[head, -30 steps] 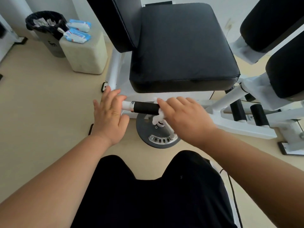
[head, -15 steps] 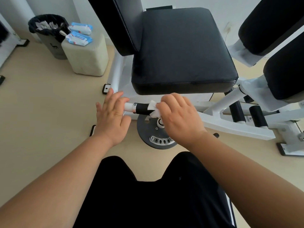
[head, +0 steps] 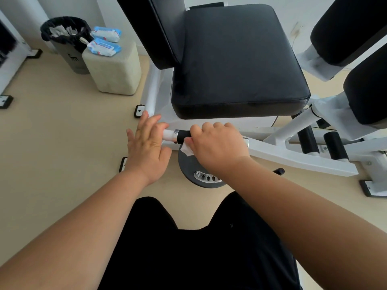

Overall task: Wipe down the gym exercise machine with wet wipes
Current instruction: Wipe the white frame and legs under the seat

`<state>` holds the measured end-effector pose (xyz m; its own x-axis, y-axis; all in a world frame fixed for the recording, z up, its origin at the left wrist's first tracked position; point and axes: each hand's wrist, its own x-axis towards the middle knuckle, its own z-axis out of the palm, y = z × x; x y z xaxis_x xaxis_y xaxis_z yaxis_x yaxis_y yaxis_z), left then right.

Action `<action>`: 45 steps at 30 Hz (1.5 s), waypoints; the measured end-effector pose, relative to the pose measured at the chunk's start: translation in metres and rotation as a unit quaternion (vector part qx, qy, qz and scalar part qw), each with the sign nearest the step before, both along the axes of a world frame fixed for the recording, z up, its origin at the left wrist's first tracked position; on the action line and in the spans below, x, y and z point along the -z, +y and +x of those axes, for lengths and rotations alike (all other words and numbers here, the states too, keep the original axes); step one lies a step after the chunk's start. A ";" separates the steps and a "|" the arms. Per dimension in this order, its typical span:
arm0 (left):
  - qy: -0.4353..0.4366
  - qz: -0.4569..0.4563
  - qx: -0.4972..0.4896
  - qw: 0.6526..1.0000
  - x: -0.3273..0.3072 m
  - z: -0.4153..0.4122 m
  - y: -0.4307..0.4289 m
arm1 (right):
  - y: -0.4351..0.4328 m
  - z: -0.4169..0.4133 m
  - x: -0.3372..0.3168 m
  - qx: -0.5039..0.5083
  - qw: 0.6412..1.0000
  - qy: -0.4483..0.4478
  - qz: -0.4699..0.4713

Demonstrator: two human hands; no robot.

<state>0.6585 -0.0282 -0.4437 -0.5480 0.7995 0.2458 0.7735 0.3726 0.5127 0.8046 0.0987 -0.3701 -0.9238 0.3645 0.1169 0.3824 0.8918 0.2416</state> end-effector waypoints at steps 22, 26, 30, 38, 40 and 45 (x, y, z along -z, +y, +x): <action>0.000 0.003 0.005 1.000 0.001 0.000 -0.001 | 0.011 0.029 0.022 -0.038 0.984 0.171 0.028; 0.009 0.001 0.011 1.000 0.001 -0.002 -0.001 | 0.012 0.013 0.007 0.007 0.991 0.130 -0.010; 0.015 0.003 0.016 1.000 0.002 -0.003 0.000 | 0.010 0.015 0.005 -0.026 0.979 0.203 0.004; 0.007 -0.009 0.007 1.000 -0.003 0.000 -0.001 | 0.019 0.000 -0.002 -0.045 0.946 0.321 0.018; 0.006 -0.008 0.005 1.000 -0.003 0.000 -0.001 | 0.019 -0.003 0.002 -0.038 0.953 0.298 0.029; 0.000 -0.010 0.007 1.000 -0.002 -0.001 -0.001 | 0.002 0.028 0.028 -0.084 0.971 0.209 0.076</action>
